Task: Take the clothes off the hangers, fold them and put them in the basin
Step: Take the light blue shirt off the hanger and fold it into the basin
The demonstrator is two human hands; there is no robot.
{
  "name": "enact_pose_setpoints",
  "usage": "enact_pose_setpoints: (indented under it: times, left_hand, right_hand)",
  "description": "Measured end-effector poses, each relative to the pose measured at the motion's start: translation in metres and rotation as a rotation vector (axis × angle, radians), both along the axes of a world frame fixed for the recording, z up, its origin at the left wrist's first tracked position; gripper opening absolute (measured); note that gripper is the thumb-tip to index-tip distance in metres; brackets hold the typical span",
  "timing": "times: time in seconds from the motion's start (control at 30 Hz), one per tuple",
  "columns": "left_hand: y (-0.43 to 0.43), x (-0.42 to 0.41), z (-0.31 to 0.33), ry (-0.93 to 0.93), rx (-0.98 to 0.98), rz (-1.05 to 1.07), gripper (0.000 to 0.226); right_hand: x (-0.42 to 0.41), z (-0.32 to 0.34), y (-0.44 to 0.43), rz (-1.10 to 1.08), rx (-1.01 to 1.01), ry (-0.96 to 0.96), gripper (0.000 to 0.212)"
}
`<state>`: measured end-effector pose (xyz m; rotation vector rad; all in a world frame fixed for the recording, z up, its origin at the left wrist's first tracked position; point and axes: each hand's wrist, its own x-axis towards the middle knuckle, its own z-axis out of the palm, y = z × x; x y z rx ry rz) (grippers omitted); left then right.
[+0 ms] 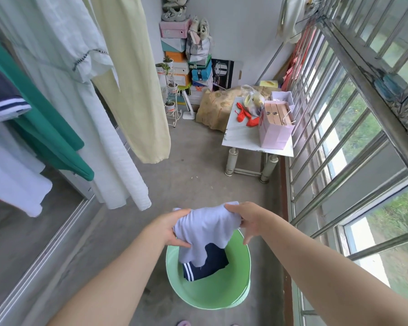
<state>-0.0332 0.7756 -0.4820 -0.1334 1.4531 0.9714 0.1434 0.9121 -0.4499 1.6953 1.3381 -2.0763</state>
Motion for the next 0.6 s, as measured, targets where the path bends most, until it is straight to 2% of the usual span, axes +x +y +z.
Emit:
enact_pose_setpoints:
  times: [0.13, 0.23, 0.3, 0.33, 0.4, 0.47, 0.57, 0.6]
  left_hand:
    - [0.002, 0.002, -0.009, 0.032, -0.114, 0.054, 0.049]
    - [0.000, 0.004, -0.024, 0.084, -0.099, 0.082, 0.041]
    - [0.003, 0.007, -0.035, 0.172, -0.083, 0.050, 0.035]
    - [0.004, 0.011, -0.036, 0.211, -0.084, 0.055, 0.029]
    - [0.004, 0.021, -0.036, 0.214, -0.058, 0.143, 0.009]
    - [0.005, 0.029, -0.038, 0.202, -0.015, 0.253, 0.014]
    - [0.005, 0.034, -0.046, 0.310, 0.016, 0.361, 0.010]
    - [0.004, 0.036, -0.047, 0.362, 0.017, 0.380, 0.015]
  right_hand:
    - [0.003, -0.015, -0.005, -0.042, 0.039, -0.122, 0.036]
    - [0.000, -0.036, -0.008, -0.112, -0.045, -0.145, 0.033]
    - [0.001, -0.049, -0.010, -0.040, -0.071, -0.173, 0.048]
    - [0.001, -0.052, -0.012, -0.013, -0.098, -0.155, 0.048]
    - [0.002, -0.067, -0.011, -0.131, -0.217, -0.049, 0.042]
    - [0.000, -0.080, -0.014, -0.344, -0.367, 0.058, 0.049]
    - [-0.005, -0.092, -0.021, -0.453, -0.293, 0.155, 0.021]
    - [-0.008, -0.098, -0.022, -0.490, -0.245, 0.157, 0.015]
